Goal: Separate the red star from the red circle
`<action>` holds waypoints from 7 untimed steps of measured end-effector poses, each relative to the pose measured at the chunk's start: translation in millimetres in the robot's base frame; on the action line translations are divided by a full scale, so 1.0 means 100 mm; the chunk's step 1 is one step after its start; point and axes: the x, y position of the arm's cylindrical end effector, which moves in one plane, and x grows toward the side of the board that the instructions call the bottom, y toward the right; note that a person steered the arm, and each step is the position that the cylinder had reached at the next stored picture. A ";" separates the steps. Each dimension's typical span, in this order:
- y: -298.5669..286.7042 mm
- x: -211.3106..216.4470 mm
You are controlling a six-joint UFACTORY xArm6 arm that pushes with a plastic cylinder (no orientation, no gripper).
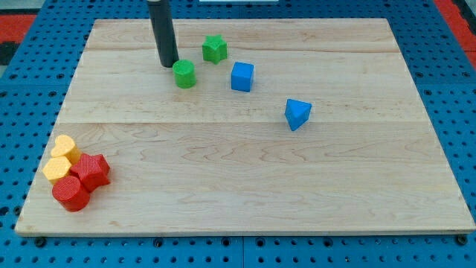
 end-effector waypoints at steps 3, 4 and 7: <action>0.18 1.41; 0.19 2.16; -0.88 2.71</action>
